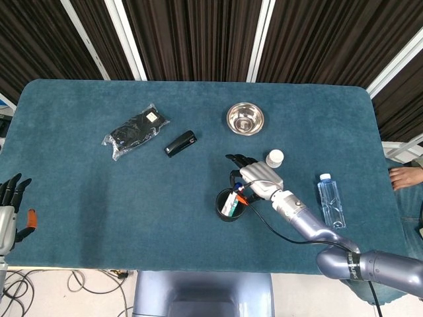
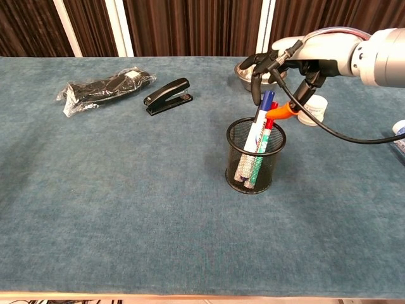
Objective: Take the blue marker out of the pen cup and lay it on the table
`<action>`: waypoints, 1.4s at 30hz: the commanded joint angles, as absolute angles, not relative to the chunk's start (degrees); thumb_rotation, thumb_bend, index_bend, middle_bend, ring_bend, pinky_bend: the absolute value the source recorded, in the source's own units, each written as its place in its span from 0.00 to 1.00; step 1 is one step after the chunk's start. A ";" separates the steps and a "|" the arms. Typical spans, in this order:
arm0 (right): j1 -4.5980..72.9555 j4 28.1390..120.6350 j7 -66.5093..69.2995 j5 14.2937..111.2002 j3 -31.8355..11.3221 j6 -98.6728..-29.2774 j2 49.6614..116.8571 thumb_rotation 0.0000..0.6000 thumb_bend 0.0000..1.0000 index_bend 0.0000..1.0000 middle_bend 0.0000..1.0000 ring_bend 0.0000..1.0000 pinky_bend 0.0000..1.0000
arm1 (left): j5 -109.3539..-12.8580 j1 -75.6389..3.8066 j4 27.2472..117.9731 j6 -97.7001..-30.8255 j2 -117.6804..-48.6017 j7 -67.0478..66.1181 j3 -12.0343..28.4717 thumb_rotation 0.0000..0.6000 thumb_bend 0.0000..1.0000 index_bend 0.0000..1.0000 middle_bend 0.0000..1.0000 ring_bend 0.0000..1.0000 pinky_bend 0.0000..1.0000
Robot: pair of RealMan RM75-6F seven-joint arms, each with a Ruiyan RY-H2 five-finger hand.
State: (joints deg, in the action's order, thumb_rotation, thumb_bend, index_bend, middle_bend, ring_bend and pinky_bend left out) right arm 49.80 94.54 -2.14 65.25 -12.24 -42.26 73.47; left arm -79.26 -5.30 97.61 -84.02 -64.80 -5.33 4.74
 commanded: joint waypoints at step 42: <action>50.05 95.80 -1.89 65.02 -11.48 -42.50 71.42 1.00 0.41 0.60 0.00 0.00 0.16 | -78.39 -5.28 98.04 -83.47 -64.66 -5.52 4.75 1.00 0.56 0.09 0.00 0.00 0.00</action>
